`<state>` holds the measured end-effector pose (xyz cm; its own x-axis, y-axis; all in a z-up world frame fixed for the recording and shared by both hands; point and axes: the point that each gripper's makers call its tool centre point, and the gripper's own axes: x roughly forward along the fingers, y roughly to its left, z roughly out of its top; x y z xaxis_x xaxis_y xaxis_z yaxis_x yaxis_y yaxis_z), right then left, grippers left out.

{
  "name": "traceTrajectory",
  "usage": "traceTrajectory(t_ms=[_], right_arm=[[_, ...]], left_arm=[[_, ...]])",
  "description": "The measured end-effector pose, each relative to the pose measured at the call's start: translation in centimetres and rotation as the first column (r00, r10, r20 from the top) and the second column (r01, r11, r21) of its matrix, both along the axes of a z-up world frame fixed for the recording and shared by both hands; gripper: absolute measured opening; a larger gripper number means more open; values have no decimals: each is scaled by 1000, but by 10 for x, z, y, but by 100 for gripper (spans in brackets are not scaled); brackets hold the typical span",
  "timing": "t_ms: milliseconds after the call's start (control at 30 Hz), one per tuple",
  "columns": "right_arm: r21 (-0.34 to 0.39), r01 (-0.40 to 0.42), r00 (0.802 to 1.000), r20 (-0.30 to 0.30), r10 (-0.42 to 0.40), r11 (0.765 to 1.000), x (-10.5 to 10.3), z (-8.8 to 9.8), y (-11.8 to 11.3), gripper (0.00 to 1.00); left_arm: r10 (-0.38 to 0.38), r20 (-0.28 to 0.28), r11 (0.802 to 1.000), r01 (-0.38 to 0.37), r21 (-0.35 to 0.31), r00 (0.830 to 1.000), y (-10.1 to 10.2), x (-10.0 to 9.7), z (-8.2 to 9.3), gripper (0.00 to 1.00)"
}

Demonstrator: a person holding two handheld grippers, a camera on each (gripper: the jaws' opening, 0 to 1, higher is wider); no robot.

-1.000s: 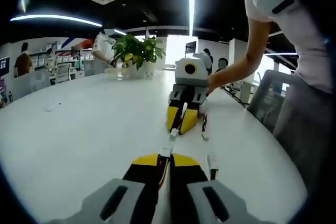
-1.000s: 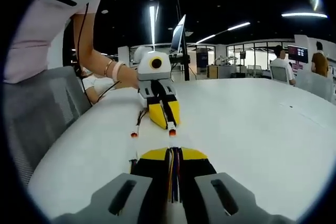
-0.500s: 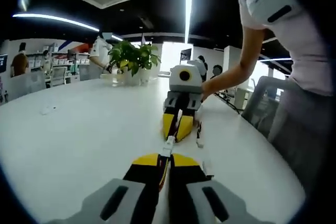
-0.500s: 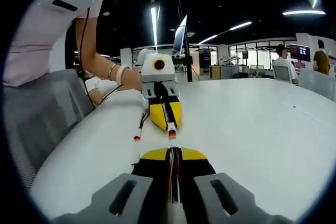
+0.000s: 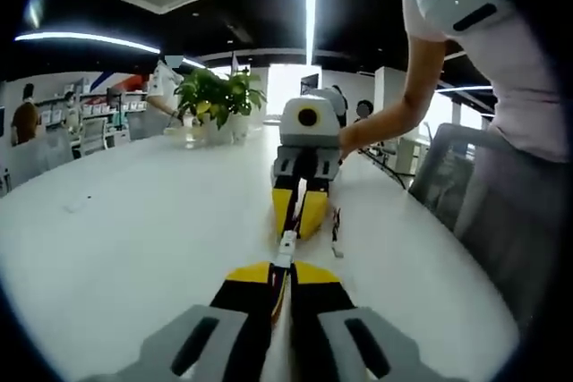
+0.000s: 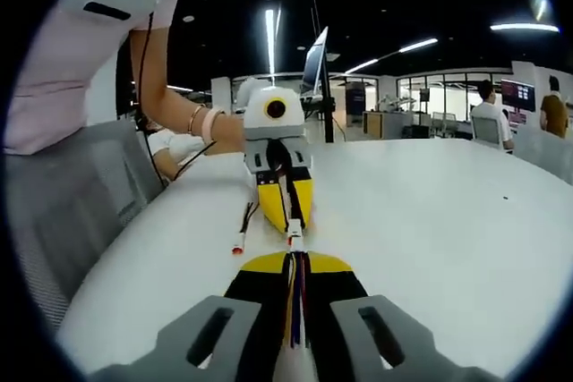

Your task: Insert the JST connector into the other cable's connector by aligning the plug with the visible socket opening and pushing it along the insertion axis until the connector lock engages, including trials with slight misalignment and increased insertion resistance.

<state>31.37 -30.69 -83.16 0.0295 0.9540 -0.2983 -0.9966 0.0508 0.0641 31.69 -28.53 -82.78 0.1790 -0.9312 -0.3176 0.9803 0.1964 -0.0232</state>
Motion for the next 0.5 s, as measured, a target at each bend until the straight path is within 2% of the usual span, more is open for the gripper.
traceTrajectory(t_ms=[333, 433, 500], right_arm=[[-17, -12, 1000, 14, 12, 1000, -1, 3, -1, 4], [-14, 0, 1000, 7, 1, 1000, 1, 5, -3, 4], [-12, 0, 1000, 1, 0, 1000, 1, 6, -2, 3]], left_arm=[[-15, 10, 1000, 14, 17, 1000, -2, 2, 2, 0], [4, -17, 1000, -5, -27, 1000, -2, 5, 9, 0], [2, -5, 1000, -2, -18, 1000, -2, 6, 9, 0]])
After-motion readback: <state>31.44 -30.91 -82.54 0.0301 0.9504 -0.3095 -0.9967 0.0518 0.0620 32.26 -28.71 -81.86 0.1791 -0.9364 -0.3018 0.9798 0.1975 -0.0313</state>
